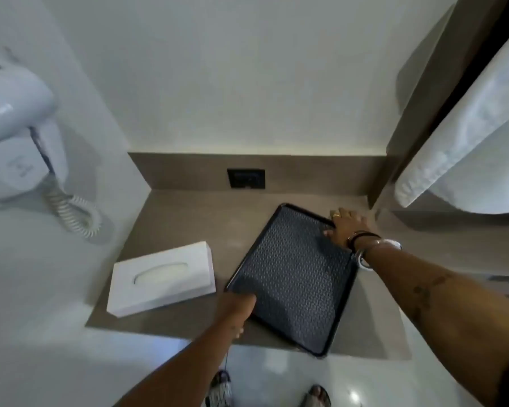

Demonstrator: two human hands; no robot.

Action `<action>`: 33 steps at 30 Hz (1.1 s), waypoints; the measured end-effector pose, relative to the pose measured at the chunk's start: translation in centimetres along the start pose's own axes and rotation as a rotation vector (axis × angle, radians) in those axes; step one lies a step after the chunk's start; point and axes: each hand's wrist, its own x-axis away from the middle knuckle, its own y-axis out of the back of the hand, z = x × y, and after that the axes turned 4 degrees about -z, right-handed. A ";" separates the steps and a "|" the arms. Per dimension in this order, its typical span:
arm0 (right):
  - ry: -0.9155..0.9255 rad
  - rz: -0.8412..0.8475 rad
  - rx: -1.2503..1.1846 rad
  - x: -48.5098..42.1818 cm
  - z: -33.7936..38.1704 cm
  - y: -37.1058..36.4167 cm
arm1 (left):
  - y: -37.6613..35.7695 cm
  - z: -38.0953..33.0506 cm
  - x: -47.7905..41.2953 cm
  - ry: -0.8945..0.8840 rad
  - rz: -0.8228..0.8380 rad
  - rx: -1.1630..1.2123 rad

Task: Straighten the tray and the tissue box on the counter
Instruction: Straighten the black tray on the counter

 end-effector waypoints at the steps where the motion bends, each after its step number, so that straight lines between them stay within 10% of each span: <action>1: 0.006 0.013 0.015 -0.5 -0.2 -0.4 | -0.6 0.2 -0.2 0.089 0.048 0.041; 16: -0.135 -0.081 -0.031 -2.4 -3.3 -4.5 | -5.1 0.2 -2.4 0.206 0.073 0.339; 24: -0.501 -0.142 -0.536 4.8 -6.3 -6.9 | -0.7 -3.8 -4.6 -0.357 -0.196 0.225; 33: -0.605 -0.181 -0.700 9.6 -3.5 -9.2 | 1.8 -6.3 -7.9 -0.487 -0.254 -0.042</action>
